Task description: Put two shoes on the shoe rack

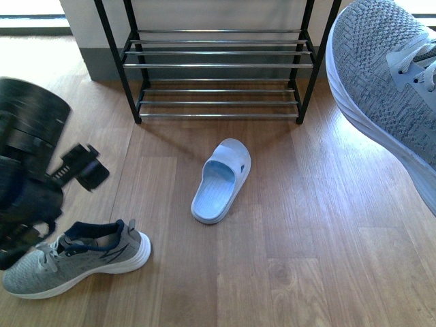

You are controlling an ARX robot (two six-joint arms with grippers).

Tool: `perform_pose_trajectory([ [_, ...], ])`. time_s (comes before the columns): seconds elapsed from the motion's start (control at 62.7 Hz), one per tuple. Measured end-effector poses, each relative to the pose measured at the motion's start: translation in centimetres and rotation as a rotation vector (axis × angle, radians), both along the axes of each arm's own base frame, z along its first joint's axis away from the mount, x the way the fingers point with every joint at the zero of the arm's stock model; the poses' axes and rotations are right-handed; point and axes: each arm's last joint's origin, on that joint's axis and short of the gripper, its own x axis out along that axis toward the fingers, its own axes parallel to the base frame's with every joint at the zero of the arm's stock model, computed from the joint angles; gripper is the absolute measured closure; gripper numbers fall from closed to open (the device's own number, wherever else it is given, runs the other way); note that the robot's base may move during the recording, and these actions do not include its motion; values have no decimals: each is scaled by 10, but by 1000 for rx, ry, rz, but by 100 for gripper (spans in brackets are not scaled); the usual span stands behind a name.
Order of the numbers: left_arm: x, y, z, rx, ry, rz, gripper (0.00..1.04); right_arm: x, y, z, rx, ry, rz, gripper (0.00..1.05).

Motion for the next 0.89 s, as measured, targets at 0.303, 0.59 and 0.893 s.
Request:
perform_pose_trajectory([
  [0.303,-16,-15,-76,-91,169,169,9,0,0,0,0,0,0,103],
  [0.59,-17,0,-83,-73,116,266,9,0,0,0,0,0,0,103],
  [0.893,-14,13,-82,-68,126,326,9,0,0,0,-1,0,0,103],
])
